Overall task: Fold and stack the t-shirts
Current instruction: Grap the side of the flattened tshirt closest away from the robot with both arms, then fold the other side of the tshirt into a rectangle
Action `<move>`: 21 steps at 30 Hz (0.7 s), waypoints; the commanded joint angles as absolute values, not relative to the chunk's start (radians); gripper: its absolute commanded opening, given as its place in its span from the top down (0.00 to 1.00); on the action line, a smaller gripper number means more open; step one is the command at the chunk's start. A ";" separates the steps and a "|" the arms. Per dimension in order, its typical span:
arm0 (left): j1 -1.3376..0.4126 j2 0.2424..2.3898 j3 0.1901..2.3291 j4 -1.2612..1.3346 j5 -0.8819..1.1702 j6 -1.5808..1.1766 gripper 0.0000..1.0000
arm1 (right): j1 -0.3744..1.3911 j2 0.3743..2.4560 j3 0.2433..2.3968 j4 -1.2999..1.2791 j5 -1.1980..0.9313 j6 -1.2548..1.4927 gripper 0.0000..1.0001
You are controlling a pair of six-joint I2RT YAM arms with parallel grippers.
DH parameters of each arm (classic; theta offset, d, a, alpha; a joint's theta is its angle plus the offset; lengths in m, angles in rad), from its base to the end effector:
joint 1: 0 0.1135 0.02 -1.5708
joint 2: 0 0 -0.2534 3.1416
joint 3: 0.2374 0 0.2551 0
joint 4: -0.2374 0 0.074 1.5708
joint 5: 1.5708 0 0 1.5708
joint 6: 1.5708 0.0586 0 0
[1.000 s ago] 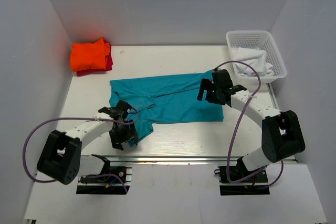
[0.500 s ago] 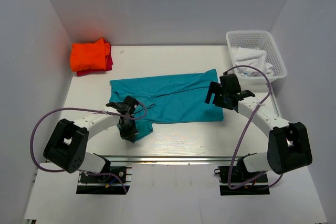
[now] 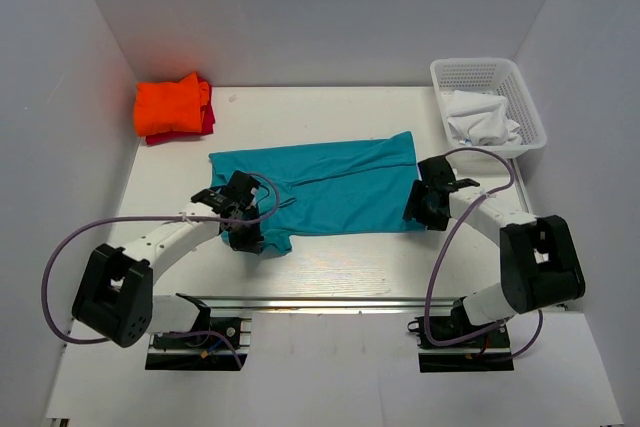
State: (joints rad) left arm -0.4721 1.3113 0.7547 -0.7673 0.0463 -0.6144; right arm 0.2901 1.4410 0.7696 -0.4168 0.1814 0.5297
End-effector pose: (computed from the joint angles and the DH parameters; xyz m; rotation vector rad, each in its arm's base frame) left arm 0.2032 -0.1068 0.1498 -0.2008 2.9371 -0.2472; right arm 0.2711 0.0699 0.1409 0.3726 2.6026 0.0385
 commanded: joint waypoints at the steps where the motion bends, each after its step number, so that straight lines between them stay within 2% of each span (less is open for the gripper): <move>1: -0.463 1.264 0.801 -0.758 0.086 -0.571 1.00 | 0.281 1.470 0.781 -0.405 0.179 0.557 0.36; 6: -0.463 1.246 0.836 -0.769 0.110 -0.549 1.00 | 0.276 1.482 0.764 -0.396 0.175 0.568 0.45; 7: -0.463 1.236 0.847 -0.769 0.123 -0.549 1.00 | 0.278 1.483 0.767 -0.397 0.173 0.568 0.57; 9: -0.463 1.236 0.856 -0.755 0.132 -0.549 1.00 | 0.278 1.493 0.775 -0.393 0.173 0.566 0.66; 10: -0.463 1.236 0.868 -0.738 0.141 -0.540 1.00 | 0.276 1.493 0.776 -0.388 0.173 0.563 0.81; 13: -0.454 1.236 0.916 -0.729 0.129 -0.540 1.00 | 0.278 1.500 0.796 -0.388 0.178 0.560 0.98; 21: -0.434 1.344 1.058 -0.778 0.000 -0.580 1.00 | 0.276 1.525 0.890 -0.391 0.172 0.523 1.00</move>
